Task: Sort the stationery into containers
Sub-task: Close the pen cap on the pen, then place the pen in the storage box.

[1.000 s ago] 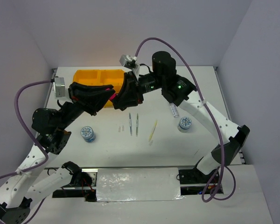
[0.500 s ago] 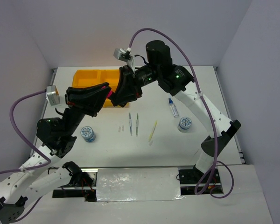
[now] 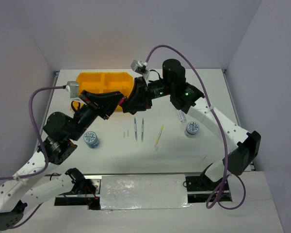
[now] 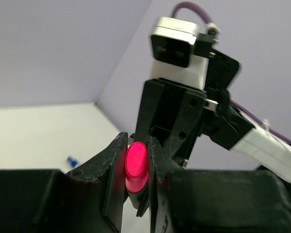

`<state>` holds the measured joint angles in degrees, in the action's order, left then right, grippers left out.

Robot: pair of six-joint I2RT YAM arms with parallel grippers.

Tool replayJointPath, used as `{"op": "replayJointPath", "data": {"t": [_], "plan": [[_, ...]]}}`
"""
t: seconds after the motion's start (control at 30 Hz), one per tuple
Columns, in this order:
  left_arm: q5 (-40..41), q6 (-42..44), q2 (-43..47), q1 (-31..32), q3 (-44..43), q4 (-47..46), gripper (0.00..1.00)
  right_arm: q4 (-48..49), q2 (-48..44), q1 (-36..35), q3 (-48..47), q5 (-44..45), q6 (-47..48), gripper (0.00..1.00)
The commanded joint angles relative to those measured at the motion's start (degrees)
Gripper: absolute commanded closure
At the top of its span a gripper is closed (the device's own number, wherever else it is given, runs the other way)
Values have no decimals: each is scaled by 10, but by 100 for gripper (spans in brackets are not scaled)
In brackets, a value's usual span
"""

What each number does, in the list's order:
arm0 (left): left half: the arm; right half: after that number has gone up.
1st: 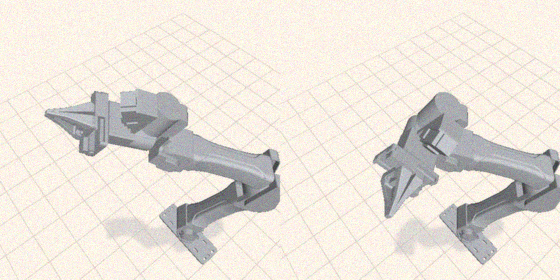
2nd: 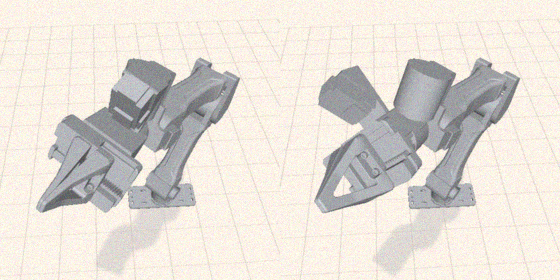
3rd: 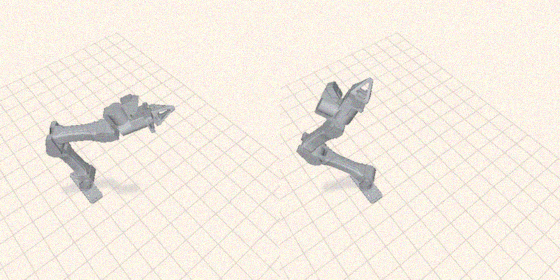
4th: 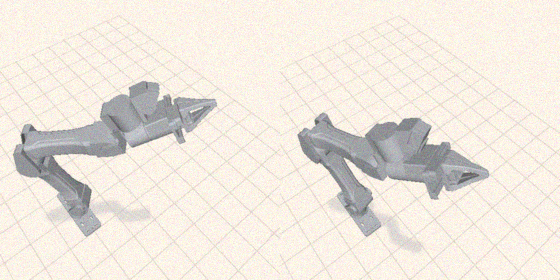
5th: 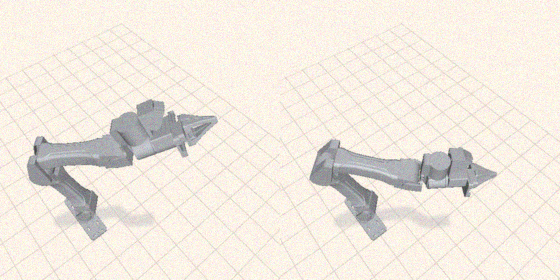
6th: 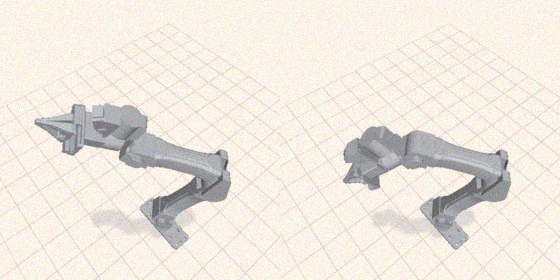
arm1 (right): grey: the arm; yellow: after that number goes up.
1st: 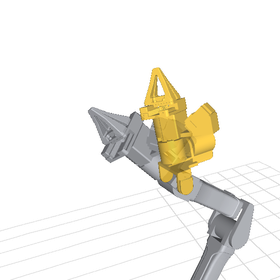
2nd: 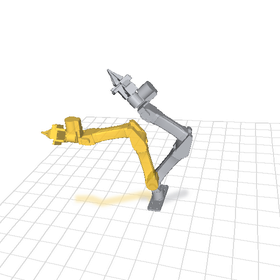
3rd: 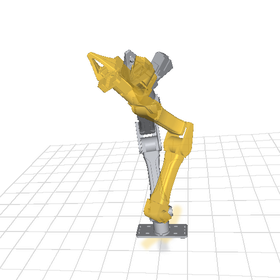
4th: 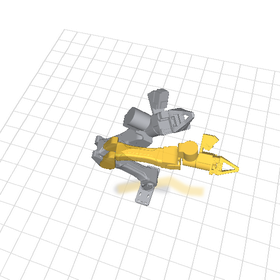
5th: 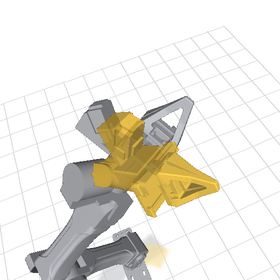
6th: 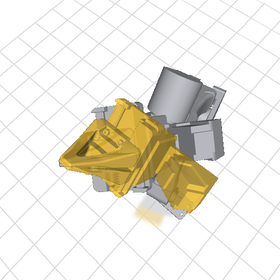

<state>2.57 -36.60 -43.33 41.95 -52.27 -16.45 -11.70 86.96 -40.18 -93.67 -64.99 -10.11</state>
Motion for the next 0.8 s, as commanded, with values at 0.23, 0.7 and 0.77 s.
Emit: {"op": "replayJointPath", "data": {"t": [0.23, 0.7, 0.77], "plan": [[171, -47, -96, -4, -72, 249, 100, 338, -141, 72, 236, 199, -65, 9], [185, -191, -264, -209, -35, 65, 100, 161, -326, 103, 421, 578, -89, 0], [157, -189, -288, -231, -23, -27, 100, 144, -366, 102, 431, 565, -104, 0]]}}
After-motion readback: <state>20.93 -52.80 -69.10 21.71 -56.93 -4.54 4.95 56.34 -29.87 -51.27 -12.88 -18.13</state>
